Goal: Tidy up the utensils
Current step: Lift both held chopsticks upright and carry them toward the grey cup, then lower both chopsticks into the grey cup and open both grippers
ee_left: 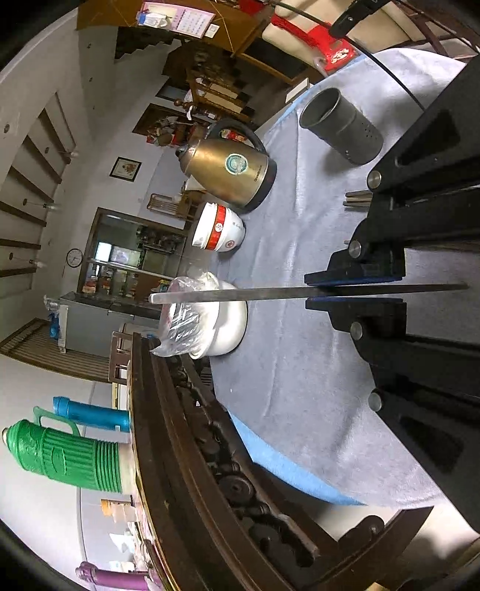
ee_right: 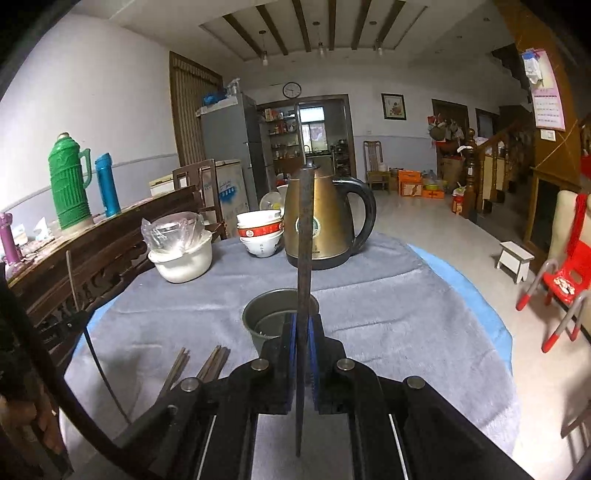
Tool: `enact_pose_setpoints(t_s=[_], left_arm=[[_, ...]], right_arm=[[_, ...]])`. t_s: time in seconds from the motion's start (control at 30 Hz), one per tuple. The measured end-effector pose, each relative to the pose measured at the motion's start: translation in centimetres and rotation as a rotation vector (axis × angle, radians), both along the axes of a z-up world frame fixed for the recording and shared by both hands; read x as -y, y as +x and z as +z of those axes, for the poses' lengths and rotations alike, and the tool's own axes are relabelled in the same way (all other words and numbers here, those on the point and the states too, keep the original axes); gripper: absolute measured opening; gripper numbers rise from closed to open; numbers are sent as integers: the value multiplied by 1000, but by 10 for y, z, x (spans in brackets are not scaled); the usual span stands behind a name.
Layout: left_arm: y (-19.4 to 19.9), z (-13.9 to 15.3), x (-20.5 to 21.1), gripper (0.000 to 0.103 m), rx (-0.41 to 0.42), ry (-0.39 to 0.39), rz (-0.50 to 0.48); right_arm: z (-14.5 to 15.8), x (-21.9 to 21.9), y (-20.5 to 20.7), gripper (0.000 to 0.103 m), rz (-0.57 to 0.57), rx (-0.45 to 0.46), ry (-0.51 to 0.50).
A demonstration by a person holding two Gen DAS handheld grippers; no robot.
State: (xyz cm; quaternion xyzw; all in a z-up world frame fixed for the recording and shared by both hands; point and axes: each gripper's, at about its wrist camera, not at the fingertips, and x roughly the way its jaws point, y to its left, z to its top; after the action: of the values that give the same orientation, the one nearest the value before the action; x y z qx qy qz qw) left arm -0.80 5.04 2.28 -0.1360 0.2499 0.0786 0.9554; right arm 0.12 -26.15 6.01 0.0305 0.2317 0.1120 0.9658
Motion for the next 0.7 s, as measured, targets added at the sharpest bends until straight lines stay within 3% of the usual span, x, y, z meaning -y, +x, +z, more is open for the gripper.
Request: enact_pose_setpoints(t_s=[0.23,0.4,0.7], left_arm=[[-29,7,-3,6,2,-31,-23],[-30,16,-7,6,11,-84,-37],[-10,67,-2,5,111,-209,-109]], right_arm=[[1,17,-27,7,8,-19,20],[2,22,-25,7,2,-23,44],[48,45,-21,7,-28,66,132]])
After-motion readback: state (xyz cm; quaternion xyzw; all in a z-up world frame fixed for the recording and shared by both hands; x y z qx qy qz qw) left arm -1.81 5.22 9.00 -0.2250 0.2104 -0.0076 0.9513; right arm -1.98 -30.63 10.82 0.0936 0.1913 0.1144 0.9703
